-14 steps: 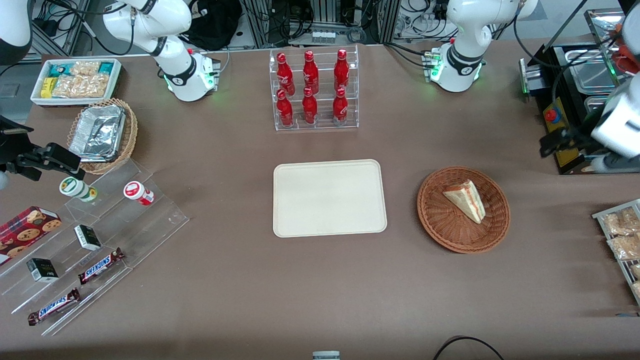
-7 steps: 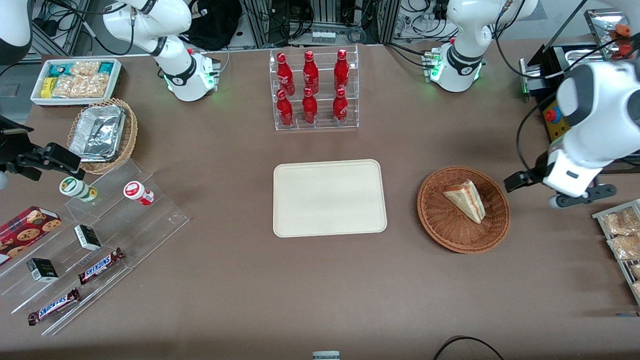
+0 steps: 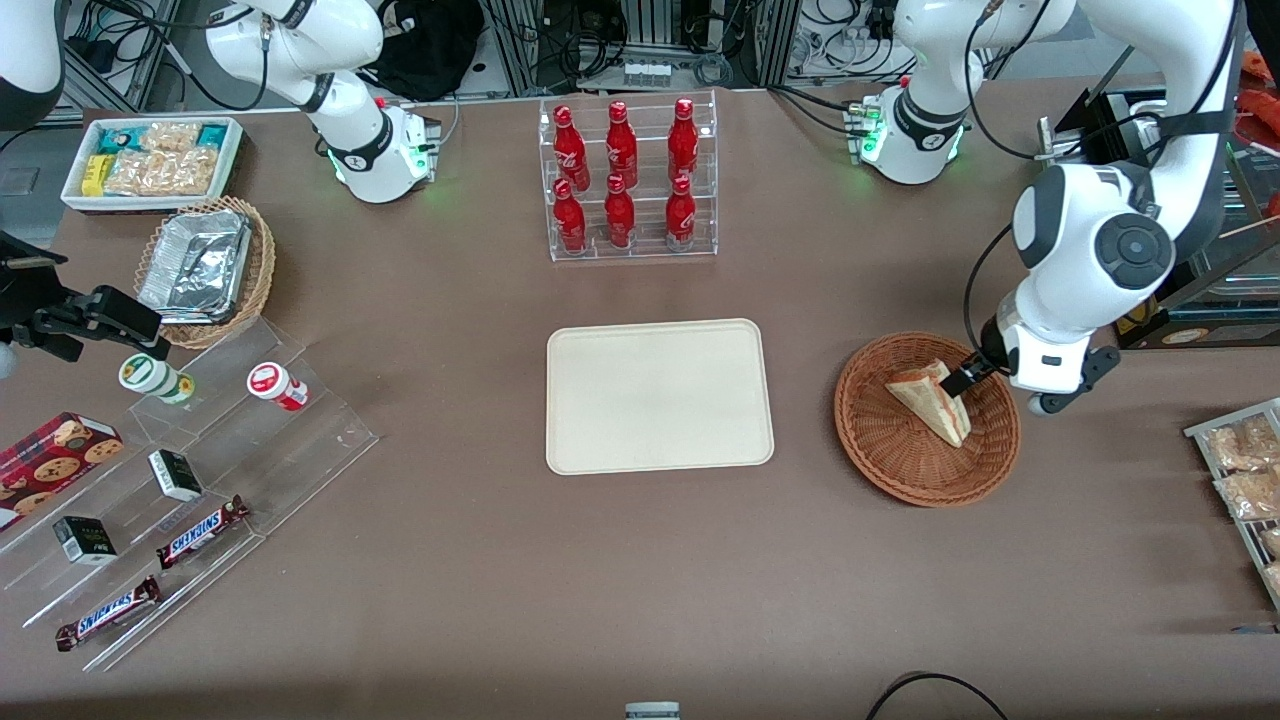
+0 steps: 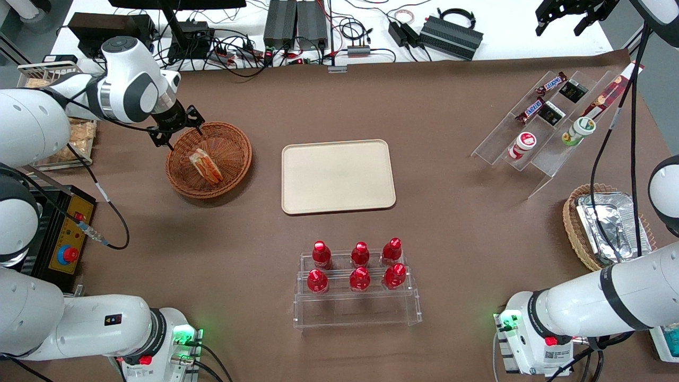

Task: Place sandwich from basket to tray
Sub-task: 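Lower the open left gripper over the wrapped sandwich in the basket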

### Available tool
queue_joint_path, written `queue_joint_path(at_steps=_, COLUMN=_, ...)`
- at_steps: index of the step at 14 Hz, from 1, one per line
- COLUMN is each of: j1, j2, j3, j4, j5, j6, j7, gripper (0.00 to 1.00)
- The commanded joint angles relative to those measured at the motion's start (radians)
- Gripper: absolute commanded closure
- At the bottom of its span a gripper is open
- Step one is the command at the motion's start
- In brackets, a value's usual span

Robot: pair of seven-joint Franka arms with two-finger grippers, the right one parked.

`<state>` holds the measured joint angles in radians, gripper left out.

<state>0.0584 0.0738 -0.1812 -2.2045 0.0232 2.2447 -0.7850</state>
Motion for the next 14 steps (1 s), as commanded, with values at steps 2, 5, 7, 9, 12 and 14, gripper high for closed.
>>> queue_joint_path(at_steps=2, j1=0.001, j2=0.041, j3=-0.024, j4=-0.017, j5=-0.005, j6=0.062, j7=-0.091, gripper=0.0)
queue_joint_path(at_steps=5, j1=0.001, j2=0.075, j3=-0.024, j4=-0.018, j5=-0.003, j6=0.078, j7=-0.106, gripper=0.0)
queue_joint_path(at_steps=7, j1=0.001, j2=0.101, j3=-0.024, j4=-0.018, j5=-0.003, j6=0.111, j7=-0.106, gripper=0.0)
queue_joint_path(at_steps=9, j1=0.001, j2=0.129, j3=-0.024, j4=-0.018, j5=-0.003, j6=0.137, j7=-0.106, gripper=0.0)
queue_joint_path(at_steps=12, j1=0.003, j2=0.152, j3=-0.024, j4=-0.02, j5=0.006, j6=0.151, j7=-0.106, gripper=0.24)
queue_joint_path(at_steps=14, j1=0.003, j2=0.168, j3=-0.024, j4=-0.017, j5=0.004, j6=0.153, j7=-0.108, gripper=0.59)
